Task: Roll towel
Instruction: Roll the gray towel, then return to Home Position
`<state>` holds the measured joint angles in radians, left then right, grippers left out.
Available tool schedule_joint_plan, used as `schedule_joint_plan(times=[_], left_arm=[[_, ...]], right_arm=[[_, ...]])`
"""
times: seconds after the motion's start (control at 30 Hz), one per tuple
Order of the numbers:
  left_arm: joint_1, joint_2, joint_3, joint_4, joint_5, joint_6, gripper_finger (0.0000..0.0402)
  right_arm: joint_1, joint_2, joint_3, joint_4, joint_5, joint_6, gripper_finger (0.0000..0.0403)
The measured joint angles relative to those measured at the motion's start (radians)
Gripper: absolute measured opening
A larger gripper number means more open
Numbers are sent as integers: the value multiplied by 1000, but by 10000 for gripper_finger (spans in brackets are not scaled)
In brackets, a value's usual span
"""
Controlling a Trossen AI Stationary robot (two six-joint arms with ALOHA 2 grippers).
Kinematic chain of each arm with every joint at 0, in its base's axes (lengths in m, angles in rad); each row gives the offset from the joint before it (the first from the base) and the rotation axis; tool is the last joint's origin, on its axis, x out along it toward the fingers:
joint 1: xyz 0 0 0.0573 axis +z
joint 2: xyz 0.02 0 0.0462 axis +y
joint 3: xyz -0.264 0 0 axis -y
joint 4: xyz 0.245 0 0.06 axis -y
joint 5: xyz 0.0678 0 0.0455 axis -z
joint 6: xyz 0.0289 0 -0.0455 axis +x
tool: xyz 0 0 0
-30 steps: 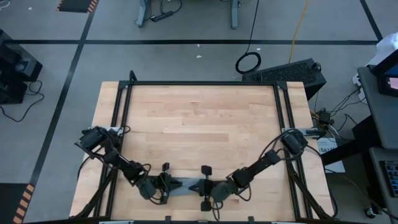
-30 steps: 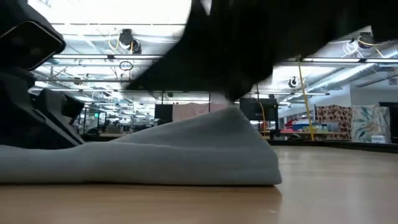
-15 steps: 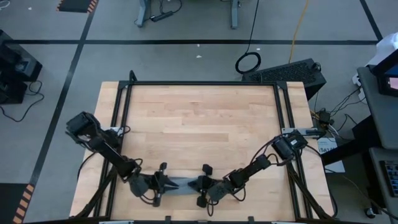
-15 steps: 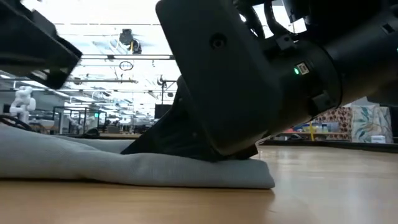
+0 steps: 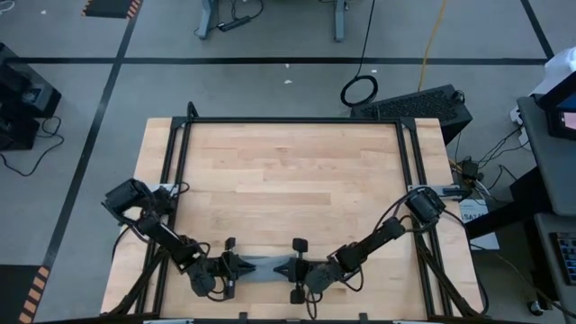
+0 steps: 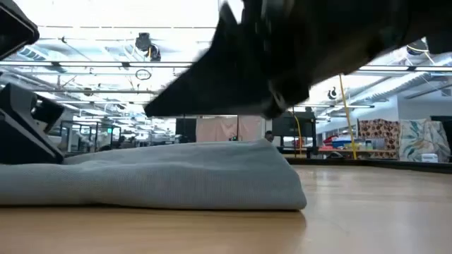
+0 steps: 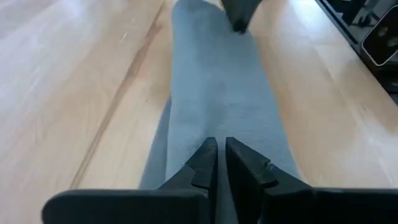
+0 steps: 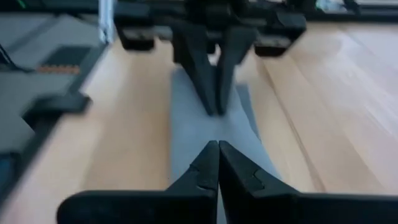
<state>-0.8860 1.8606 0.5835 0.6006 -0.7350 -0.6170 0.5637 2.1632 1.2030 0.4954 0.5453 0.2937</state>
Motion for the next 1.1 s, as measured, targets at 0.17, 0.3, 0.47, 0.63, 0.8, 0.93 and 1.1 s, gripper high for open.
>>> schedule_joint_plan(times=[0.17,0.3,0.47,0.63,0.8,0.93,1.1], left_arm=[[0,1,0,34,-12,23,41],[0,-81,0,51,-58,109,41],[9,-241,0,52,-139,298,41],[42,-420,0,45,-157,539,41],[96,-534,0,39,-156,696,41],[148,-573,-2,-41,-99,738,41],[244,-586,-66,-2,70,681,39]], right_arm=[[-15,9,0,-113,2,45,0],[-20,-35,-2,-125,-39,34,0],[-18,-242,1,-299,-76,-32,0],[3,-463,-7,-562,-42,-94,0],[47,-645,-165,-630,-24,-82,0],[85,-799,-353,-556,-25,-70,0],[100,-972,-589,-398,-58,-78,0]])
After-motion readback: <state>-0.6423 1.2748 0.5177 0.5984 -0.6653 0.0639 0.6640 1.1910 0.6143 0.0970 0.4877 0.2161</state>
